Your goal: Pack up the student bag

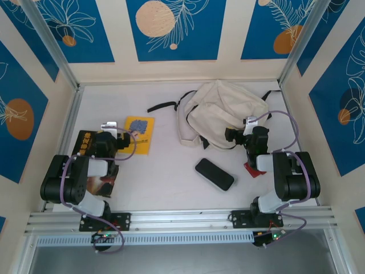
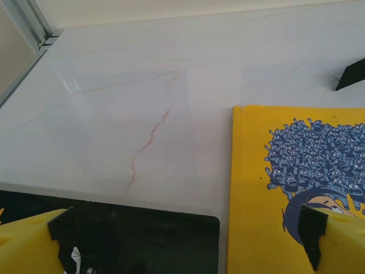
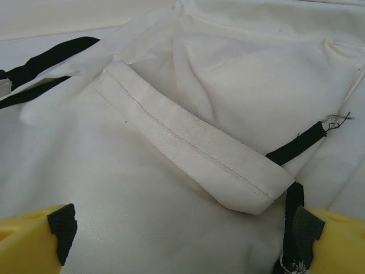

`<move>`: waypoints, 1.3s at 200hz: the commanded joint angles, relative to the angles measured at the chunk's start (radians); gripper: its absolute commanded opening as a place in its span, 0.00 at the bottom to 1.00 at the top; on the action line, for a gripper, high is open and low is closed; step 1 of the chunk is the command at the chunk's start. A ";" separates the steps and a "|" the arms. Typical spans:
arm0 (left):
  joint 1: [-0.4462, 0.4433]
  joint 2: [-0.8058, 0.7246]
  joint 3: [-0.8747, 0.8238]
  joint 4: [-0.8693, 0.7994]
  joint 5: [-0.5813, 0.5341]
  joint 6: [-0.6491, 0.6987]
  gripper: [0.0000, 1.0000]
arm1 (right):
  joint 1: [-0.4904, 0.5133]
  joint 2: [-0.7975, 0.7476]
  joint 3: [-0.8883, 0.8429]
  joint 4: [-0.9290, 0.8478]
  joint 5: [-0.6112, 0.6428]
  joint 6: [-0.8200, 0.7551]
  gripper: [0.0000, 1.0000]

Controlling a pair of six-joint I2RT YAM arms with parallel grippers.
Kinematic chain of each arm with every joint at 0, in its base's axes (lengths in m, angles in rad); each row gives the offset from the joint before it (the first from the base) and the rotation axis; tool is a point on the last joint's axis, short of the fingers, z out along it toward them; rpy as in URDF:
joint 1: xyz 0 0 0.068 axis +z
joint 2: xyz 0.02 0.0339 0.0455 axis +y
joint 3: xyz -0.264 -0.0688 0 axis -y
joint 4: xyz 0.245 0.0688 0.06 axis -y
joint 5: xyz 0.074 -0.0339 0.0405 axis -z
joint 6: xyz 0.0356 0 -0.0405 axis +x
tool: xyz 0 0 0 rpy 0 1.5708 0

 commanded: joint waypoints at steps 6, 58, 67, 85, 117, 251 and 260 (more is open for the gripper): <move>-0.009 0.006 0.014 0.019 -0.010 0.009 1.00 | -0.005 0.006 0.018 0.011 -0.010 -0.024 0.99; -0.008 0.006 0.013 0.019 -0.009 0.008 1.00 | -0.004 0.006 0.018 0.011 -0.010 -0.024 0.99; -0.008 0.006 0.013 0.019 -0.008 0.008 1.00 | -0.005 0.006 0.018 0.011 -0.010 -0.024 0.99; -0.008 0.007 0.013 0.019 -0.009 0.008 1.00 | -0.006 0.006 0.020 0.009 -0.011 -0.023 0.99; -0.007 0.007 0.016 0.016 -0.008 0.009 1.00 | -0.008 0.008 0.024 0.006 -0.015 -0.022 0.99; -0.008 -0.250 0.171 -0.459 -0.060 -0.043 1.00 | 0.016 -0.258 0.153 -0.396 0.123 0.038 0.99; -0.007 -0.285 0.206 -0.547 -0.057 -0.069 1.00 | 0.022 -0.275 0.201 -0.480 0.132 0.068 0.99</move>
